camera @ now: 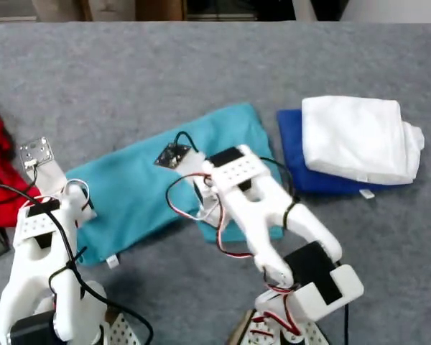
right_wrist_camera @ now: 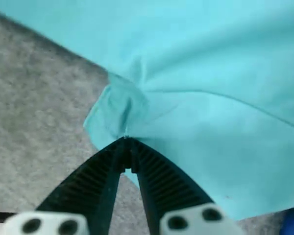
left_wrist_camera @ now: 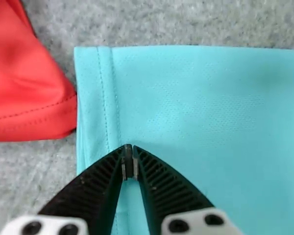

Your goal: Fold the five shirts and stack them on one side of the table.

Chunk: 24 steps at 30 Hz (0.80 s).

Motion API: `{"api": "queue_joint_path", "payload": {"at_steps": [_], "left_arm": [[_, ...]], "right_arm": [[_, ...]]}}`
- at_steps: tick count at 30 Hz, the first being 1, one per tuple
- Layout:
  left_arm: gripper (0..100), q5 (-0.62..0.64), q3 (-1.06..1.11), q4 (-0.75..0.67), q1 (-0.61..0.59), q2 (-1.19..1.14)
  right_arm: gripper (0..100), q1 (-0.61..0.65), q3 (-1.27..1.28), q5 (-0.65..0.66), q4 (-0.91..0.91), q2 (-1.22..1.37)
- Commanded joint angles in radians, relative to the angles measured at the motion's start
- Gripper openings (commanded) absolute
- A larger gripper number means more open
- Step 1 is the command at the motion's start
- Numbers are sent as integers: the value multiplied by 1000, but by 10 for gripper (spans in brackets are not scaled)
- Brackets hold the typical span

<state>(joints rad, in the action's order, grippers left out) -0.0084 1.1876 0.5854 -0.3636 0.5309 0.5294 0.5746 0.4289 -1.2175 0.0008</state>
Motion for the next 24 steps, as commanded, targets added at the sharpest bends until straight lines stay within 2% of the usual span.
{"api": "queue_joint_path", "payload": {"at_steps": [1, 5, 15, 20, 24], "left_arm": [[19, -6, -44, -6, 5, -1], [19, -6, -44, -6, 5, -1], [19, -5, -63, -14, 5, -1], [19, -5, -132, -18, 5, -7], [19, -5, -155, -126, 5, -104]], "right_arm": [[4, -54, -110, 12, -34, -58], [4, -68, -151, 9, -18, -48], [4, -67, -53, 5, 104, 54], [4, -24, -5, 11, 112, 54], [4, 28, 25, 6, 112, 54]]}}
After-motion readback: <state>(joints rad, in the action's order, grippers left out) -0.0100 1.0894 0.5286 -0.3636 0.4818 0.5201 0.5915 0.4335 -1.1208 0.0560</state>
